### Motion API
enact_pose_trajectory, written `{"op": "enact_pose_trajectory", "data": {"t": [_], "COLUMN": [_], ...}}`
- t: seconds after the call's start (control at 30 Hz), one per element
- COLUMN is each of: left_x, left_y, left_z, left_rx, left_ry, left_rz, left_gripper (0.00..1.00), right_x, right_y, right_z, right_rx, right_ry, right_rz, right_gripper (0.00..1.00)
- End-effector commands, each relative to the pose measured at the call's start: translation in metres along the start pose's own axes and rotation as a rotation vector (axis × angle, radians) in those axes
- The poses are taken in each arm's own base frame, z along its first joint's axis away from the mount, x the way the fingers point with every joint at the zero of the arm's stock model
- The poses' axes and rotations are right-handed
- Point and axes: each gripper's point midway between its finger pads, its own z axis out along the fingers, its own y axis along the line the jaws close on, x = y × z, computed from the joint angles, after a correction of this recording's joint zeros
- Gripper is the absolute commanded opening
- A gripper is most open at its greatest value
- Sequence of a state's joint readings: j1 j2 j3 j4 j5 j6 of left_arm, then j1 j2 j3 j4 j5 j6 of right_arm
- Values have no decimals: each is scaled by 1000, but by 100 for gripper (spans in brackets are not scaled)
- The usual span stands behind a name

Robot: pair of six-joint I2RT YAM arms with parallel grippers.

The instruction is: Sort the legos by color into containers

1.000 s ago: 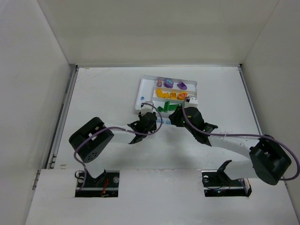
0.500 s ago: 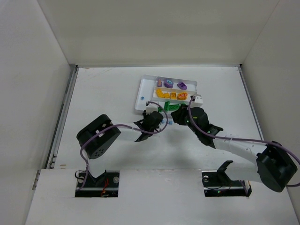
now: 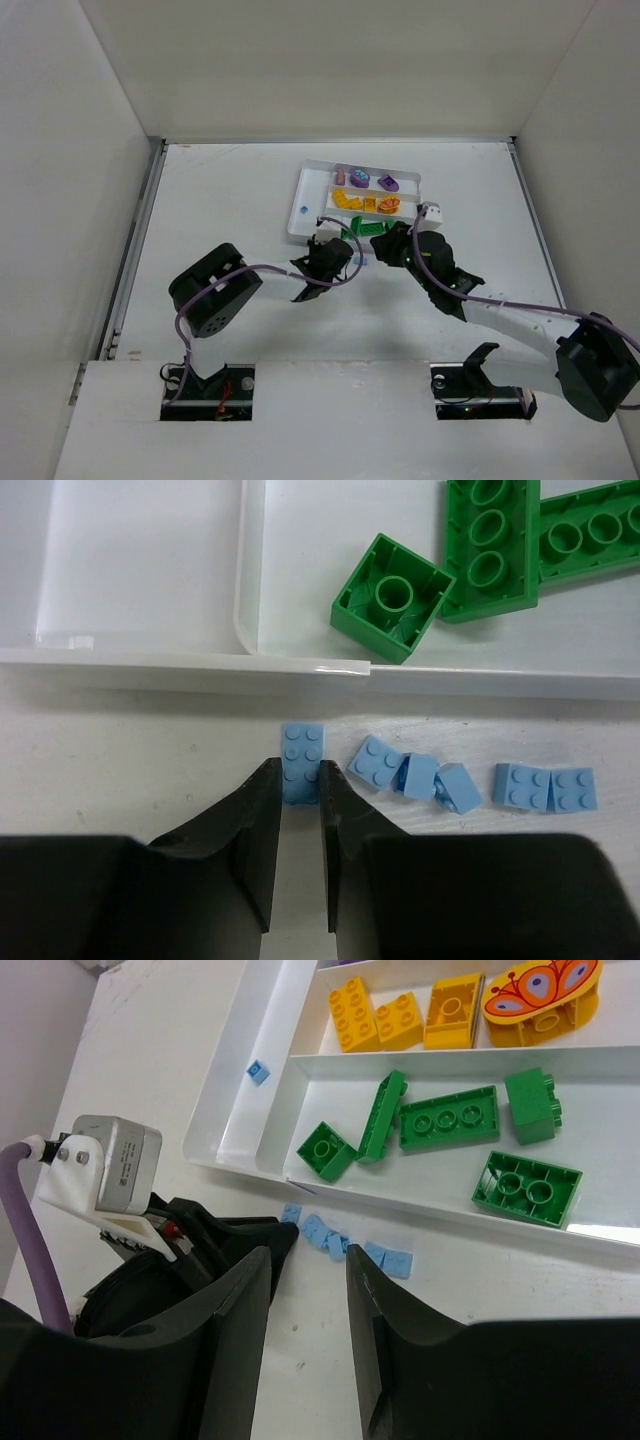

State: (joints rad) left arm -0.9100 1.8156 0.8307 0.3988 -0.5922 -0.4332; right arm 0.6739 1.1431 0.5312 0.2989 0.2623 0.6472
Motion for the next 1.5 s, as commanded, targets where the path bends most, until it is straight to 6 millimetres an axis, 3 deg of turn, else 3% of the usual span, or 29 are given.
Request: {"op": "enact_pose_trajectory", "data": {"t": [0.0,0.3,0.43,0.53,0.63,0.87,1.0,1.13,1.23,1.47], "left_x": [7,-51,-80,-103,-119,-133,-138,-146,-148,-112], "left_y": [11,7,10,19,31,45,51,47,40,17], "left_z": [-9,-46,-50,-36,-9,45,56,40,21,-28], "left_rx": [-5,75,100,93,68,23,6,30,57,154], "left_ry": [30,-69,-112,-129,-142,-121,-118,-148,-160,-139], "left_rz": [9,-85,-136,-168,-195,-179,-193,-203,-198,-189], "left_gripper": [14,14,14,14,14,16,25,33,34,34], "right_x": [-18,-15,-14,-11,-8,11,23,43,57,72], "right_y": [7,2,4,3,7,17,19,13,3,-18], "right_z": [-3,0,1,5,6,10,15,22,29,37], "right_rx": [-31,-19,-23,-15,-21,-37,-37,7,56,150], "right_ry": [-62,-51,-49,-34,-19,50,90,179,228,279], "right_rz": [29,34,32,21,-3,-76,-130,-202,-237,-275], "right_gripper": [42,42,42,42,42,46,49,50,50,49]}}
